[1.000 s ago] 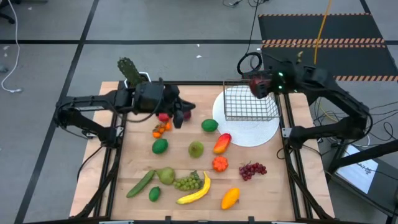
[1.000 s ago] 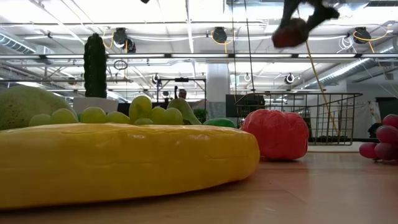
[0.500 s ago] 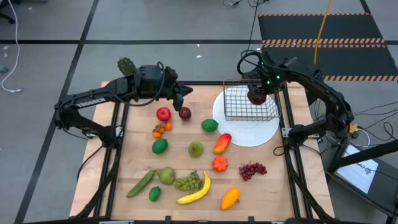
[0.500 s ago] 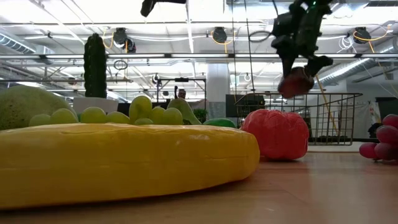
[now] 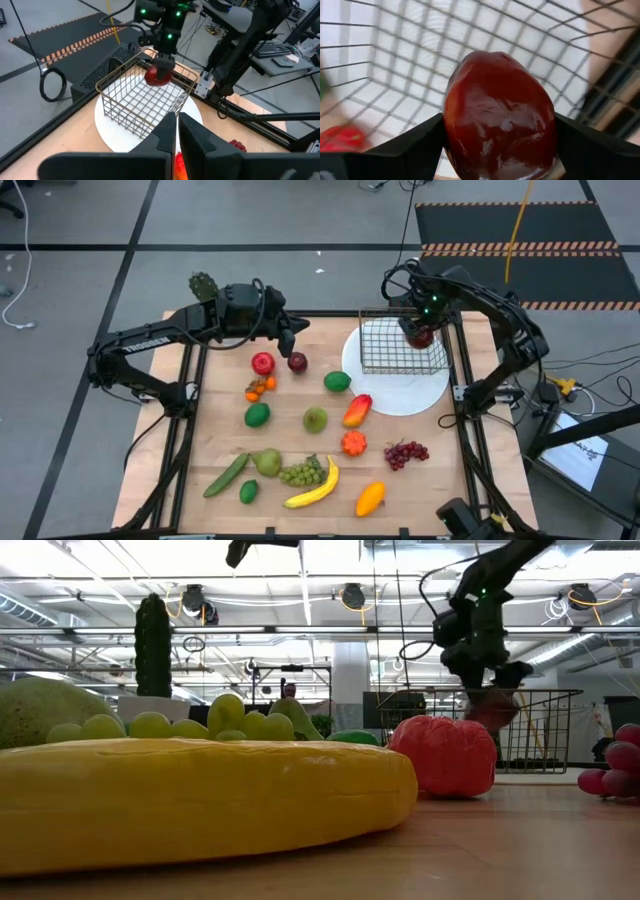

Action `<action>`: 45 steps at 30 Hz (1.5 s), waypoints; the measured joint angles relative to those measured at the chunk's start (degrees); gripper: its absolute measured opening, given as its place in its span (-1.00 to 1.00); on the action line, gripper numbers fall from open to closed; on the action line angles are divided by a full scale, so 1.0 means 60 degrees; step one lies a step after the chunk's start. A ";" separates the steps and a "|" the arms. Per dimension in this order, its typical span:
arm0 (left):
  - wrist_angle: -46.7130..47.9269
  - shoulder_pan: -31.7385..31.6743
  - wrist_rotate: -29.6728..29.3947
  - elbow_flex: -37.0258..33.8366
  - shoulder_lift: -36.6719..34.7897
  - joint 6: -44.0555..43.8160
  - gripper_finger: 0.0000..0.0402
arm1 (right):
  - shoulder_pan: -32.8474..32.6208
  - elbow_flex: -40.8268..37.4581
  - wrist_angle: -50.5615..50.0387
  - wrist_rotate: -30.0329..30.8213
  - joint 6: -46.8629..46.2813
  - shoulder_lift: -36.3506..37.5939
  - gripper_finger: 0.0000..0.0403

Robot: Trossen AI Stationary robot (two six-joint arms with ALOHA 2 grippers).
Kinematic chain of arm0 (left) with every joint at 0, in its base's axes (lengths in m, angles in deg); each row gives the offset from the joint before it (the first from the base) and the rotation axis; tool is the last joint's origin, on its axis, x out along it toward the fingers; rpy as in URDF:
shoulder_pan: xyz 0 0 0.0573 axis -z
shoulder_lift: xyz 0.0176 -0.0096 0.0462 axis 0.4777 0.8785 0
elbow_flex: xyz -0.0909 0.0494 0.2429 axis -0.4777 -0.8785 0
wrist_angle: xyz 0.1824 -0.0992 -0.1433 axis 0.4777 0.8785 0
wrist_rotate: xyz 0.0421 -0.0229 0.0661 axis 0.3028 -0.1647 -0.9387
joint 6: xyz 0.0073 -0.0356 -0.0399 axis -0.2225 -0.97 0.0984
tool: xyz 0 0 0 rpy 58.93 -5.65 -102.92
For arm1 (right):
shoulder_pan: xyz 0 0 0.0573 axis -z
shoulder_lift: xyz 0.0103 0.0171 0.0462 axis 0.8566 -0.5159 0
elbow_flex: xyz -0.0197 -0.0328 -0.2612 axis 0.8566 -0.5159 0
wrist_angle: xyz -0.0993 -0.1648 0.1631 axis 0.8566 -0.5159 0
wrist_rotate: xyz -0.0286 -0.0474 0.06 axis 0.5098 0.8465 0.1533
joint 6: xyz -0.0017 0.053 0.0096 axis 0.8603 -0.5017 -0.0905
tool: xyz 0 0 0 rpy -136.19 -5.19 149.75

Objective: Build produce basket
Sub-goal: Put the bottom dark red apple into the gold wire basket, then put the red apple into the gold wire basket

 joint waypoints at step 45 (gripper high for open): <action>0.2822 0.0170 0.1555 0.0016 -0.0357 -0.0482 -0.89 | -0.0944 0.0007 0.0373 0.1732 -0.1891 0.2768 0.86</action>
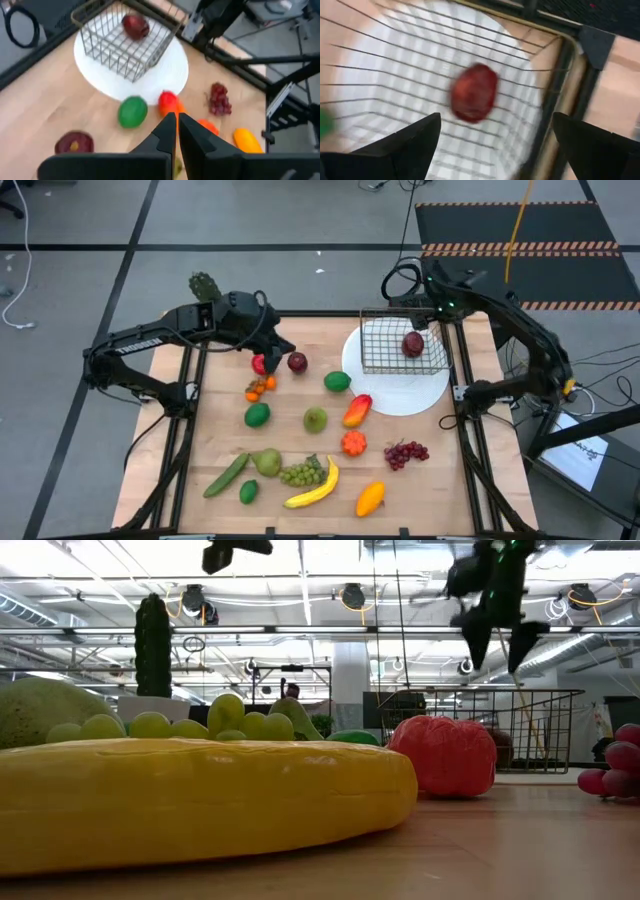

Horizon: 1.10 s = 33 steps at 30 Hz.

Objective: Build produce basket
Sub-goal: Put the red apple into the gold wire basket

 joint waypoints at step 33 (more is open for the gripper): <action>0.4985 0.2478 -0.1074 -0.0665 -0.0080 -0.3217 -0.84 | -0.7854 0.0004 0.7281 0.0825 -0.5698 0.1799 0.86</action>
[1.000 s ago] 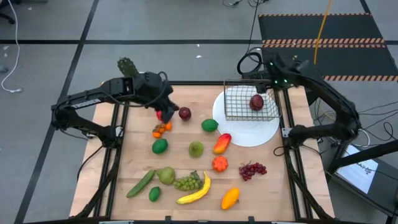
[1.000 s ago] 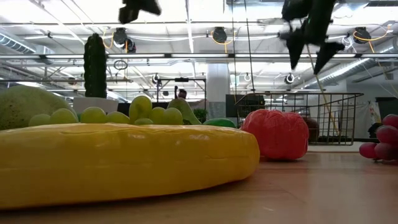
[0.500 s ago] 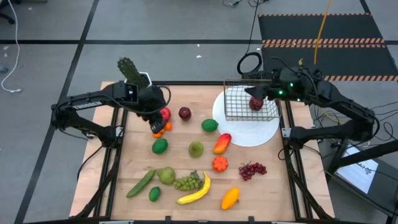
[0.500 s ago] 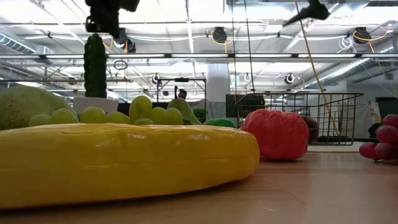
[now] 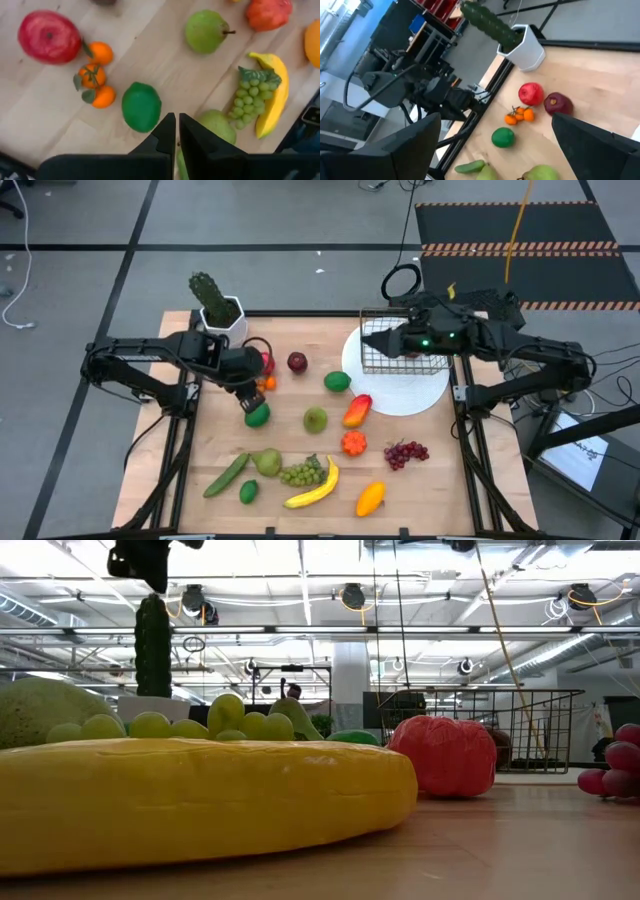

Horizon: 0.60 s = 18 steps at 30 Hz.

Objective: Build produce basket
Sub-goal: Put the red apple into the gold wire basket

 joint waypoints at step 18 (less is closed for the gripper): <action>0.0400 -0.1218 -0.0739 -0.0004 0.0943 -0.0437 0.74 | -0.0456 0.0000 -0.0002 -0.0020 0.0378 -0.0648 0.86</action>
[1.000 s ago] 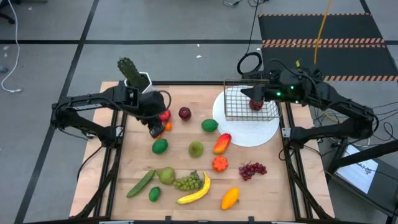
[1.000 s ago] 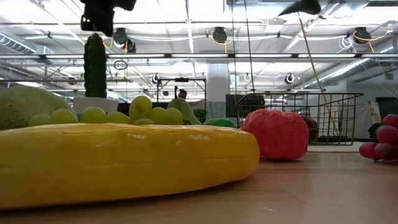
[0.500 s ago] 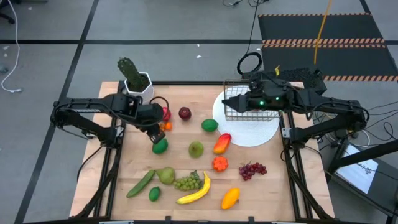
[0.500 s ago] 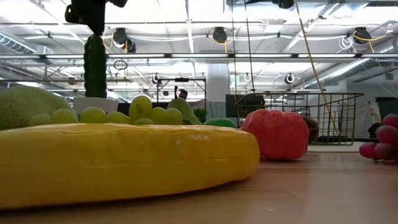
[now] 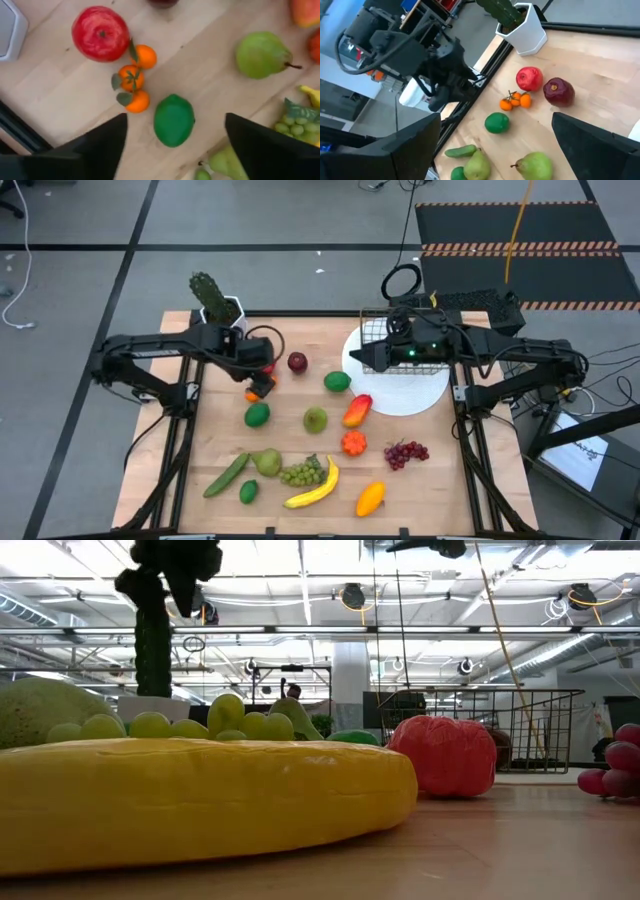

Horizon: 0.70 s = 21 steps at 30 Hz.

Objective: Build produce basket
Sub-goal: Put the red apple into the gold wire basket

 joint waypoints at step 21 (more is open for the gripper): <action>0.0167 -0.1984 0.0164 -0.0004 0.2406 0.0349 0.95 | 0.1278 -0.0004 -0.0672 -0.0039 0.3594 0.0986 0.86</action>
